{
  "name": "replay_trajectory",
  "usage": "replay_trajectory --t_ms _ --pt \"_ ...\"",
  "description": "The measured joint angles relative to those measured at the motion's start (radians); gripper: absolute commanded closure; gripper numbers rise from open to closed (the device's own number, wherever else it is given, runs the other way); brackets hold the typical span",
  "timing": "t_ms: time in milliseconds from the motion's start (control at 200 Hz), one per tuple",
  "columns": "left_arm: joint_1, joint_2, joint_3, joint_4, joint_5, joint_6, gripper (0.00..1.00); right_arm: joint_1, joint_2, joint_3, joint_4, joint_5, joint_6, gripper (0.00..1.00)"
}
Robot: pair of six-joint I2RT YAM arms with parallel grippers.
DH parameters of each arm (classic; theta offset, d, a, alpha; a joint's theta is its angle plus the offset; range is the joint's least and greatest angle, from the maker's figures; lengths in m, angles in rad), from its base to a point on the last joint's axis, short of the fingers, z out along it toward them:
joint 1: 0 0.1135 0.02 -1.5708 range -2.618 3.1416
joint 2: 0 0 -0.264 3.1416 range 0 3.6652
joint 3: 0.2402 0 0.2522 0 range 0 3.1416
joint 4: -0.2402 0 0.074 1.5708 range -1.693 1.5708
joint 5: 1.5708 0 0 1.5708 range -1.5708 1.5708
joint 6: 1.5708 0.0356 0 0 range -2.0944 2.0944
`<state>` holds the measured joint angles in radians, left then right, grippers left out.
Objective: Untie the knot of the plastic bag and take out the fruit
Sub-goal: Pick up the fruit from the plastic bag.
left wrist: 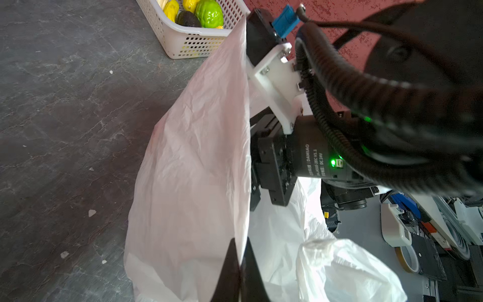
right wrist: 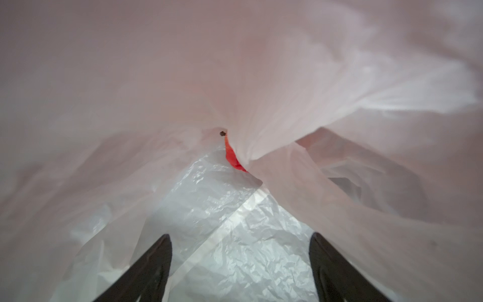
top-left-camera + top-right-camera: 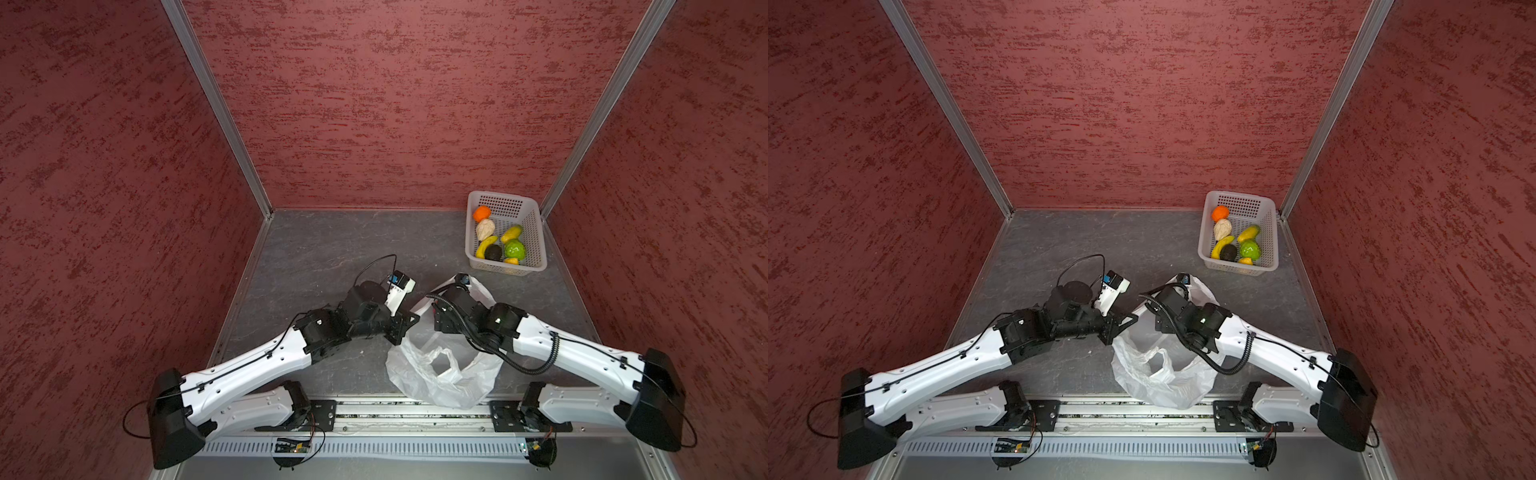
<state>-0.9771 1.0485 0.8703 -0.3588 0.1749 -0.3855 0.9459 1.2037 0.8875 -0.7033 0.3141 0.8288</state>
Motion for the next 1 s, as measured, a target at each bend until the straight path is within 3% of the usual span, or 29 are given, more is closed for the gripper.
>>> replay_trajectory --t_ms 230,431,671,776,1002 --pt "-0.005 -0.003 -0.001 0.026 -0.024 -0.007 1.00 0.062 -0.082 -0.074 0.026 -0.075 0.074 0.16" --pt "-0.006 0.002 -0.001 0.052 -0.026 -0.007 1.00 0.065 -0.029 -0.176 0.148 -0.102 0.127 0.16" --pt "-0.017 0.048 -0.001 0.080 -0.008 0.019 1.00 0.062 0.075 -0.182 0.300 0.055 0.198 0.09" --pt "-0.024 0.059 -0.001 0.079 0.011 0.044 1.00 0.020 0.075 -0.203 0.410 0.121 0.212 0.08" --pt "-0.027 0.068 -0.010 0.080 0.032 0.097 1.00 -0.129 0.129 -0.272 0.593 0.130 0.214 0.07"
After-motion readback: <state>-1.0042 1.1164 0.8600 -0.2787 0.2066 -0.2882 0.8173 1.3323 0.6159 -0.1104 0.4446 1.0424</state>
